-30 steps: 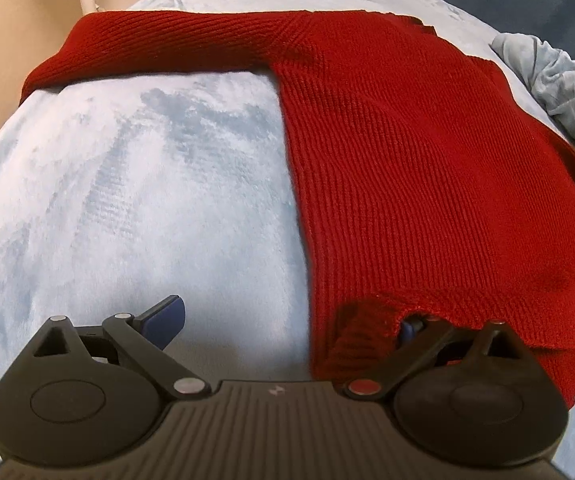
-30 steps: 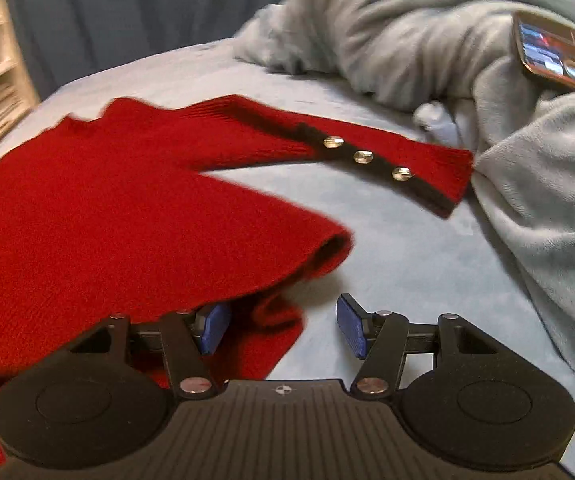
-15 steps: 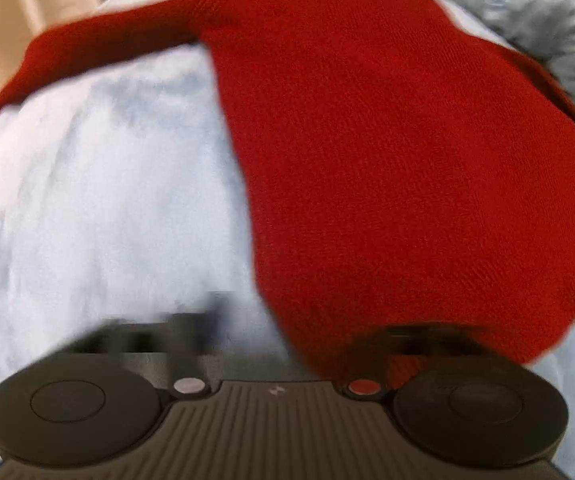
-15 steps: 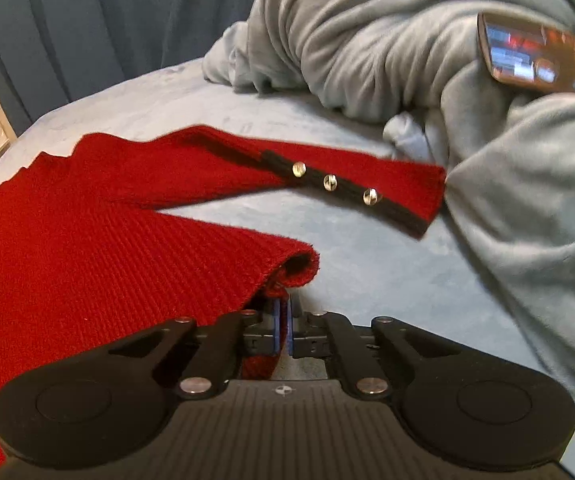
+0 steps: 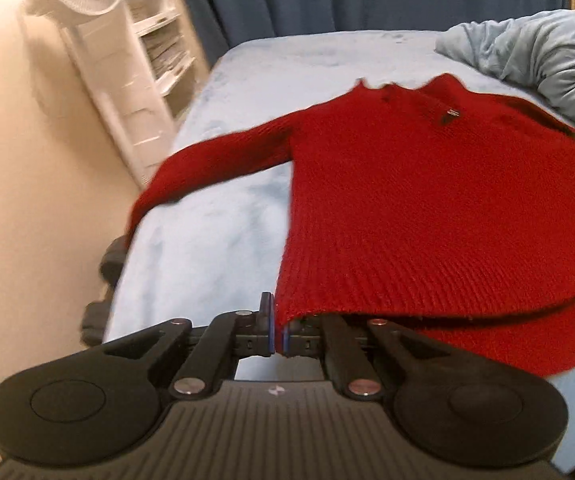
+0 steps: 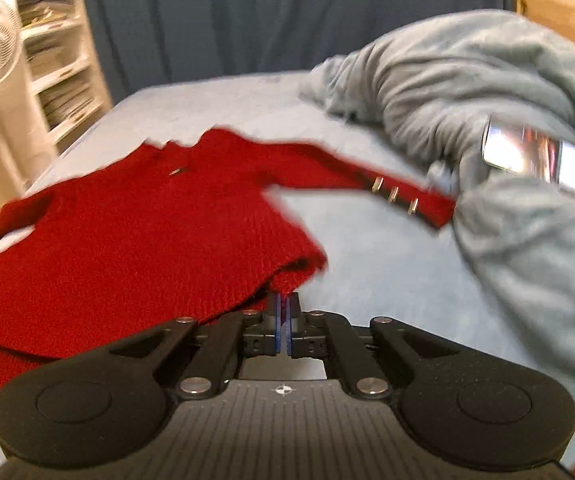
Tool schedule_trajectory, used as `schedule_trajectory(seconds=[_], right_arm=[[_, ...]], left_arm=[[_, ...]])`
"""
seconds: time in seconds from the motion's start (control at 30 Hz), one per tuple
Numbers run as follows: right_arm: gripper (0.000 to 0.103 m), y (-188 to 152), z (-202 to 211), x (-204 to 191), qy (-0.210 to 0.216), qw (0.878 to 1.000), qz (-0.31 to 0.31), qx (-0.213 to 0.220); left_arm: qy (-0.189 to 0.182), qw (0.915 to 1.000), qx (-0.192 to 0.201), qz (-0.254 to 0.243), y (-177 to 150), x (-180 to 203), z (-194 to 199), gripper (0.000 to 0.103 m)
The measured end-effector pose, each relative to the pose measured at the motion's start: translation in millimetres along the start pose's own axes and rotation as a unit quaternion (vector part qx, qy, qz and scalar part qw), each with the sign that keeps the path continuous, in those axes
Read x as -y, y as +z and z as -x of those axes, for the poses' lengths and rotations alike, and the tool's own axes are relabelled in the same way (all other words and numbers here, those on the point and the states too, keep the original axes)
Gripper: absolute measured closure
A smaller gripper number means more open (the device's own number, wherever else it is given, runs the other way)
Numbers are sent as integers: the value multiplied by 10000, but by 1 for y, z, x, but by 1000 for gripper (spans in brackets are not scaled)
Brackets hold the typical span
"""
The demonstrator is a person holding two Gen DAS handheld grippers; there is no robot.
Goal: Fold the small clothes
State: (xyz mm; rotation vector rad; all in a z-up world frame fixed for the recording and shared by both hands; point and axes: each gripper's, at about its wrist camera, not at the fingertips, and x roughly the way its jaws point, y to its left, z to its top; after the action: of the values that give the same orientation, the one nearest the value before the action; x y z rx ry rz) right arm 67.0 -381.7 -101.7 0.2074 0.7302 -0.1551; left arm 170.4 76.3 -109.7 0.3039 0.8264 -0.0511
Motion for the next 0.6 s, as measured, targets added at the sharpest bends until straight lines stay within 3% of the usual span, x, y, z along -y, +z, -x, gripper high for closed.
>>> schedule_trajectory(seconds=[0.1, 0.23, 0.43, 0.5, 0.6], right_arm=[[102, -43, 10, -20, 7, 9991, 130, -393], [102, -88, -14, -32, -192, 9931, 183, -1143], [102, -71, 20, -42, -152, 9970, 353, -672], [102, -70, 28, -42, -163, 9972, 434, -593], [102, -85, 26, -38, -225, 9958, 355, -811]], left_arm=[[82, 9996, -261, 64, -26, -15, 0, 99], [34, 9982, -588, 84, -52, -9, -16, 99], [-142, 9997, -180, 30, -57, -12, 22, 99], [-137, 9997, -180, 9, -60, -11, 23, 99], [-74, 9992, -397, 81, -71, -9, 13, 99]])
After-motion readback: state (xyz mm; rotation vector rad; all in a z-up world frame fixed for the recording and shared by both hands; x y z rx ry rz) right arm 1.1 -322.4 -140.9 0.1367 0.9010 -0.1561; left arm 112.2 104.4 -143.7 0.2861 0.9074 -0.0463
